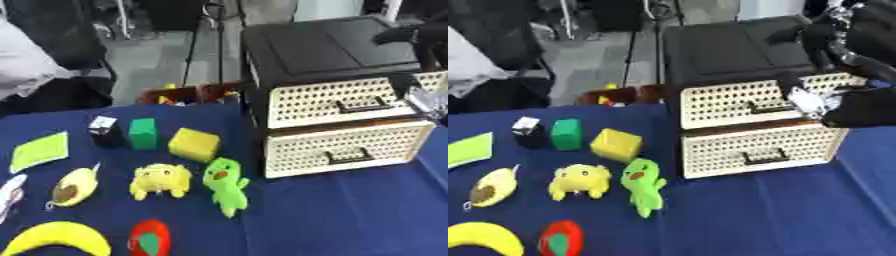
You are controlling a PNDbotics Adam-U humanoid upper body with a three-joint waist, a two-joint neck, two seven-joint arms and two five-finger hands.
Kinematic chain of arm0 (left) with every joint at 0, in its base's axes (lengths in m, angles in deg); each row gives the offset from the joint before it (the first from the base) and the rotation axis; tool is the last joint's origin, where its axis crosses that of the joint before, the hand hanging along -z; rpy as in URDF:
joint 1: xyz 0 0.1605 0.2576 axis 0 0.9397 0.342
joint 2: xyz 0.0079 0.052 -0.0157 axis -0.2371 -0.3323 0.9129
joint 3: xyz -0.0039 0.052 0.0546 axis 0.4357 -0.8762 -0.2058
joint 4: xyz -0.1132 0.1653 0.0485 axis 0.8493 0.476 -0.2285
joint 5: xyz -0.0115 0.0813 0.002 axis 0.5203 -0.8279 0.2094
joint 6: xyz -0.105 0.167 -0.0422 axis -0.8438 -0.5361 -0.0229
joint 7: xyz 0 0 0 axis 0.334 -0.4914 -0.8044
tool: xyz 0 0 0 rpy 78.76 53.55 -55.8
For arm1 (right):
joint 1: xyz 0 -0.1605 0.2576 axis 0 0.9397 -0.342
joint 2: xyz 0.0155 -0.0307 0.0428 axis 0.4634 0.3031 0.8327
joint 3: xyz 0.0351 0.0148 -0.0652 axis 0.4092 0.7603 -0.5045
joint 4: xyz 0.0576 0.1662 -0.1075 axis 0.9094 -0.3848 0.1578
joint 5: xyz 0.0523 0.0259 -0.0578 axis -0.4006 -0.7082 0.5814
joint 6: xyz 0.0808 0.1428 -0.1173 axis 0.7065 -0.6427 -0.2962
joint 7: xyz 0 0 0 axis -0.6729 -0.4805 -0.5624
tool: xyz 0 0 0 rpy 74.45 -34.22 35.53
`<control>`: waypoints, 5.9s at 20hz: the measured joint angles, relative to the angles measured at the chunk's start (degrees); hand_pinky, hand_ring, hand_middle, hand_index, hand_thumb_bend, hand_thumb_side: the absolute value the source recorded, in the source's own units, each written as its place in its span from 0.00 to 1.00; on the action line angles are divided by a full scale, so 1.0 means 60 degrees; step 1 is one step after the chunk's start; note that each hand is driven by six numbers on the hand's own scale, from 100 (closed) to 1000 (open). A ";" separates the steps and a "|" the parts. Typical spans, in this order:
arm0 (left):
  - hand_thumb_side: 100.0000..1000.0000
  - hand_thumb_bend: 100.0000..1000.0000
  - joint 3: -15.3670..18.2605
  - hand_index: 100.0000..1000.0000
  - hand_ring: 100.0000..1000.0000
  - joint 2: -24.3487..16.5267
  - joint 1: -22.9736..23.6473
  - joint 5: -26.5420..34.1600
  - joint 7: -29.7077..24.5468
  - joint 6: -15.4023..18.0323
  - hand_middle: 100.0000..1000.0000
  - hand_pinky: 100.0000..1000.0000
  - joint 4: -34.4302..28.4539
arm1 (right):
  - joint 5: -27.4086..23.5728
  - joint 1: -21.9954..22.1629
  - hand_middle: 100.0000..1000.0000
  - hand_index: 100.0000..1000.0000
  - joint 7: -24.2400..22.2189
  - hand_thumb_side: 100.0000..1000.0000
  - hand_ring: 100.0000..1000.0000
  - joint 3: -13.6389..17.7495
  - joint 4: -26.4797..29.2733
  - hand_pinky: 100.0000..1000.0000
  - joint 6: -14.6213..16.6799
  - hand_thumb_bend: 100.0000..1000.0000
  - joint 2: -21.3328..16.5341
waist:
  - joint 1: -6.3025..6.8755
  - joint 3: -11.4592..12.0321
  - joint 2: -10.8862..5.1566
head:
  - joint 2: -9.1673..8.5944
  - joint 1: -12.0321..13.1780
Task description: Pick up objects from table and place into drawer.
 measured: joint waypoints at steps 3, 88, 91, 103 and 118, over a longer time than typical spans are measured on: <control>0.94 0.00 0.0000 0.96 0.71 0.0000 -0.0001 0.0066 0.0209 0.0014 0.79 0.60 0.0000 | -0.0113 0.0152 0.28 0.88 -0.0043 1.00 0.24 -0.0001 0.0000 0.11 0.0057 0.00 -0.0008 | 0.0000 -0.0012 -0.0008 | 0.0004 -0.0017; 0.94 0.00 -0.0063 0.93 0.71 0.0106 -0.0065 0.0220 -0.0235 0.0096 0.77 0.60 0.0000 | 0.0129 0.1162 0.05 0.81 -0.1867 0.24 0.10 -0.1892 -0.2945 0.00 -0.3920 0.00 0.0648 | 0.0114 0.0284 0.0366 | -0.0417 -0.0389; 0.94 0.00 -0.0063 0.93 0.71 0.0106 -0.0064 0.0223 -0.0253 0.0093 0.77 0.60 0.0000 | 0.0125 0.1124 0.04 0.79 -0.1866 0.24 0.10 -0.1955 -0.3249 0.00 -0.3910 0.00 0.0714 | 0.0129 0.0300 0.0370 | -0.0427 -0.0398; 0.94 0.00 -0.0069 0.93 0.71 0.0107 -0.0069 0.0227 -0.0289 0.0122 0.77 0.60 0.0000 | -0.0029 0.1126 0.04 0.68 -0.2036 0.24 0.10 -0.2053 -0.3354 0.00 -0.3723 0.00 0.0718 | 0.0093 0.0301 0.0370 | -0.0427 -0.0361; 0.94 0.00 -0.0102 0.93 0.71 0.0107 -0.0070 0.0228 -0.0291 0.0123 0.76 0.60 0.0000 | -0.0049 0.2497 0.04 0.67 -0.2148 0.26 0.11 -0.1653 -0.2088 0.00 -0.3814 0.00 0.0438 | 0.0097 0.0186 0.0369 | -0.0426 -0.0305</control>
